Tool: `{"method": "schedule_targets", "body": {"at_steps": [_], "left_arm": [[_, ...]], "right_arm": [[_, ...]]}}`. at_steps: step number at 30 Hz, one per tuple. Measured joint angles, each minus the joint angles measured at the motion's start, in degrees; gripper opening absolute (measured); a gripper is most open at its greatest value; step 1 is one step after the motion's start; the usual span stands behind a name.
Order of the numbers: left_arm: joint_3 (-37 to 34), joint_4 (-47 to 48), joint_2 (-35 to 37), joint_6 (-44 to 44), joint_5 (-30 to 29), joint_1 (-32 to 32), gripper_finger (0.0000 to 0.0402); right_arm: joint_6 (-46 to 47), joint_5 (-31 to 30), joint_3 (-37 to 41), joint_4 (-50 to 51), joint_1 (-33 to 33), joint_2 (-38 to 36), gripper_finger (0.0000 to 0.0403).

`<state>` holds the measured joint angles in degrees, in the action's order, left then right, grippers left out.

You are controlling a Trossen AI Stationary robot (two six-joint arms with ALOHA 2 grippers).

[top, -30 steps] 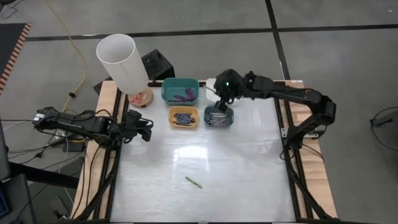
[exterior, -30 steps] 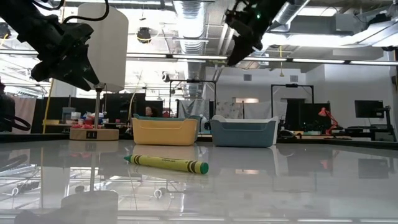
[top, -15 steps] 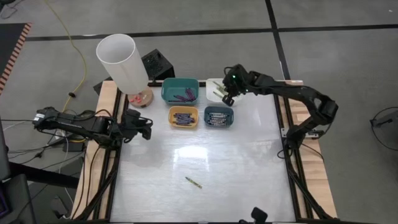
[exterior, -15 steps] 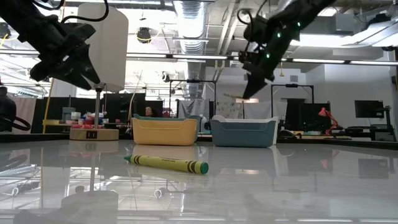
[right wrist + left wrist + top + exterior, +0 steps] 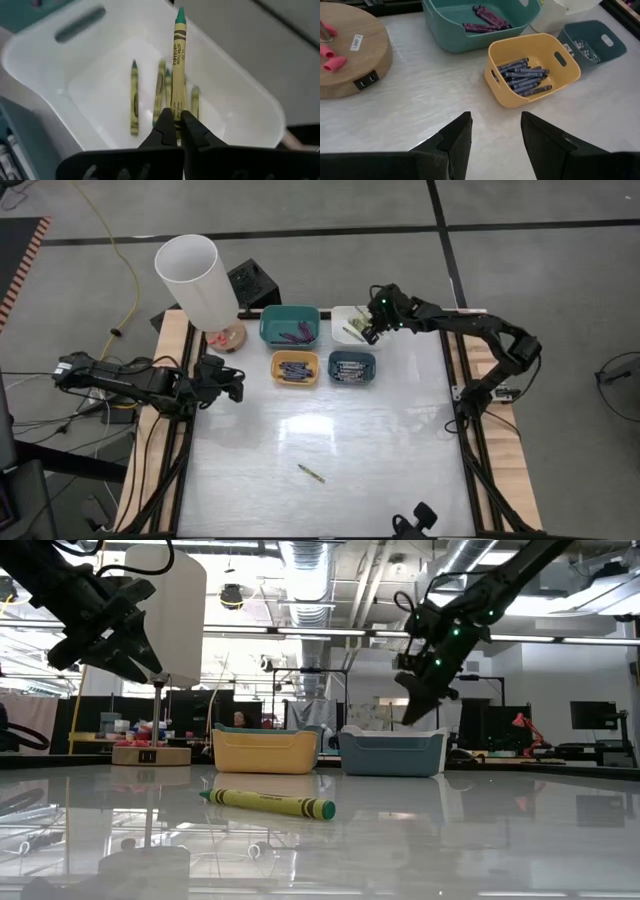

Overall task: Sort crayons
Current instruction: Put the green crayon into the white bin

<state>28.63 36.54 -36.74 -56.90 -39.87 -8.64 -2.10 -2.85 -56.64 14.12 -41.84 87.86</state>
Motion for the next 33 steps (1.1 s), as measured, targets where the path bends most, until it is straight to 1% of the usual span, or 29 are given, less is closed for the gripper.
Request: {"method": "schedule_targets", "body": {"at_steps": [7,10,22,25,28,33], "left_arm": [[0.0,0.0,0.0,-1.0,-0.1,0.0,0.016],[0.0,0.0,0.0,-1.4,0.1,0.0,0.016],[0.0,0.0,0.0,-1.1,0.6,0.0,0.016],[0.0,0.0,0.0,-0.7,2.9,0.0,0.016],[0.0,0.0,0.0,0.5,5.1,0.0,0.016],[0.0,0.1,0.0,0.7,4.8,0.0,0.016]], "right_arm": [[0.7,-0.1,0.0,0.4,0.2,4.8,0.0001],[2.6,-1.1,0.0,0.4,0.2,5.8,0.0008],[3.6,-1.6,-0.6,1.5,0.8,6.0,0.0095],[3.0,-1.6,-3.4,2.4,1.6,5.9,0.0107],[1.4,-1.7,-7.5,3.1,2.8,5.5,0.011],[-0.7,-1.6,-18.3,8.0,4.5,5.5,0.0111]]}}
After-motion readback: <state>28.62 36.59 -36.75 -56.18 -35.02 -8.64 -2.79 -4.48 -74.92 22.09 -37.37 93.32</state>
